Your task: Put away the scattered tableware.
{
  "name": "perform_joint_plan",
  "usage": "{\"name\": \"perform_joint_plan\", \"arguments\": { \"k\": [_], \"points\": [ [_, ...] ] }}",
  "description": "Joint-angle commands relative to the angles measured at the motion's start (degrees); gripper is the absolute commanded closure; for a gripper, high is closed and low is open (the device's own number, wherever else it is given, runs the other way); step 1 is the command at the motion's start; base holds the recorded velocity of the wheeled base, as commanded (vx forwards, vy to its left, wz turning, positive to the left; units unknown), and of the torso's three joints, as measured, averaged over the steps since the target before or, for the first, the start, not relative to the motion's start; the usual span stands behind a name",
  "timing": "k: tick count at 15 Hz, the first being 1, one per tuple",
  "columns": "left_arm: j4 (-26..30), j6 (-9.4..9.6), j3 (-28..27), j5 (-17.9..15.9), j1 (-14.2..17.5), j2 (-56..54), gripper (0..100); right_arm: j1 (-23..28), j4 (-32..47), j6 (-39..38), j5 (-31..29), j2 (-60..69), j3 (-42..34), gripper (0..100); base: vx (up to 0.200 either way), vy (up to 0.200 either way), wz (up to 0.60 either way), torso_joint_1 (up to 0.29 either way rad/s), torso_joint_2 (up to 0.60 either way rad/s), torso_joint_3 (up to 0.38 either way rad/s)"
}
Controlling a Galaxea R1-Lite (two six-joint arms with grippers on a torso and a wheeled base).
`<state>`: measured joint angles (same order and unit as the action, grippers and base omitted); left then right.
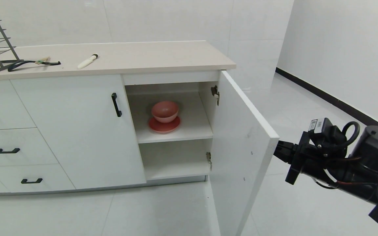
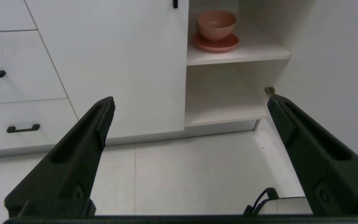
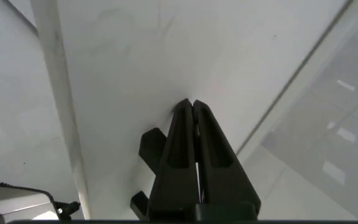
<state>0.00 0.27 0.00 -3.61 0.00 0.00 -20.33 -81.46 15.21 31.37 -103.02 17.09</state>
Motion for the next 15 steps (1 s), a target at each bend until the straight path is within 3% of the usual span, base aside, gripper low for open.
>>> {"name": "perform_joint_plan", "arguments": {
  "k": [1, 8, 15],
  "points": [
    [0.0, 0.0, 0.0, 0.0, 0.0, 0.0, 0, -2.9, -0.1, -0.2, -0.2, -1.1, 1.7, 100, 0.0, 0.0, 0.0, 0.0, 0.0, 0.0],
    [0.0, 0.0, 0.0, 0.0, 0.0, 0.0, 0, -9.2, -0.1, -0.8, -3.0, -6.0, 6.8, 100, 0.0, 0.0, 0.0, 0.0, 0.0, 0.0],
    [0.0, 0.0, 0.0, 0.0, 0.0, 0.0, 0, -10.2, -0.1, -1.1, -3.3, -9.2, 11.6, 100, 0.0, 0.0, 0.0, 0.0, 0.0, 0.0]
  ]
}}
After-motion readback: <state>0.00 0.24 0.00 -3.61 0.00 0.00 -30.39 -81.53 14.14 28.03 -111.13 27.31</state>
